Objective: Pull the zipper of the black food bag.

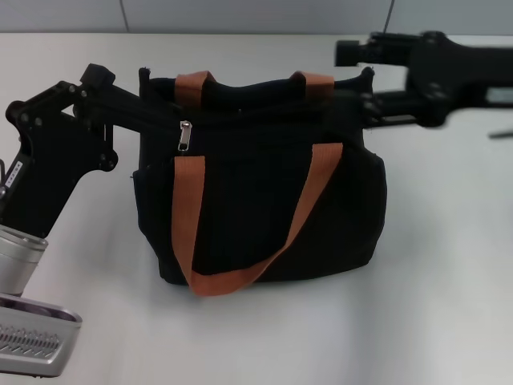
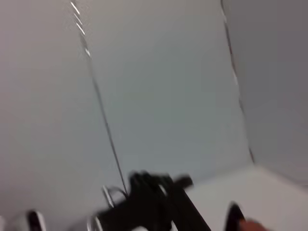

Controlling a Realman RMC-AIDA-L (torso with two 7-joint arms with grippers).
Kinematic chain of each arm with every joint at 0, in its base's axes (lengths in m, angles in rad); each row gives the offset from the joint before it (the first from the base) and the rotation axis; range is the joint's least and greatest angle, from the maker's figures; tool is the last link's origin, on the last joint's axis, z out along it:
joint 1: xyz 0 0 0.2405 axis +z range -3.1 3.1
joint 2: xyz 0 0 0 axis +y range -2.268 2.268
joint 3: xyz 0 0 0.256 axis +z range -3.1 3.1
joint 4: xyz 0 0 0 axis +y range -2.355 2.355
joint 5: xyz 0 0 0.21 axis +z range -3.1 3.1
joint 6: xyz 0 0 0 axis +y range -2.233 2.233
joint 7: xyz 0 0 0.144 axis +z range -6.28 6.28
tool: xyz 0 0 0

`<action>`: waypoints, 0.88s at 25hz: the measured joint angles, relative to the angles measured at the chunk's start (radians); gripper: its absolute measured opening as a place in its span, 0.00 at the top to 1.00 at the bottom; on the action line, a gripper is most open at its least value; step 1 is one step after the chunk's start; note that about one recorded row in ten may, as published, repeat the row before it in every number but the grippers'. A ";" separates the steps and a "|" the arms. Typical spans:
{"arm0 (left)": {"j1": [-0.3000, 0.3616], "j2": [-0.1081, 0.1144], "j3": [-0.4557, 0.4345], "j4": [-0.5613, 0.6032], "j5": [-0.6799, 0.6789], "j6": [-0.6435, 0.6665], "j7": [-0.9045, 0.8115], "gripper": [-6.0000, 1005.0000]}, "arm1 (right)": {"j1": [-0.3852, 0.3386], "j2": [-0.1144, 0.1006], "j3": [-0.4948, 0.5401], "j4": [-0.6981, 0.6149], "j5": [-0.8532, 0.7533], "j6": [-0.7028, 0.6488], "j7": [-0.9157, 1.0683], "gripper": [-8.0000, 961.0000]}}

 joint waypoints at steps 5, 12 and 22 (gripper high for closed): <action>-0.007 0.000 0.000 -0.001 0.002 0.000 0.001 0.98 | 0.103 -0.001 -0.118 -0.186 -0.178 0.075 0.349 0.13; -0.020 0.000 0.000 -0.007 0.001 -0.006 0.016 0.98 | 0.263 0.001 -0.297 -0.236 -0.349 0.174 0.645 0.13; -0.025 0.000 0.000 -0.014 0.002 -0.008 0.025 0.98 | 0.376 0.005 -0.496 -0.153 -0.452 0.324 0.776 0.12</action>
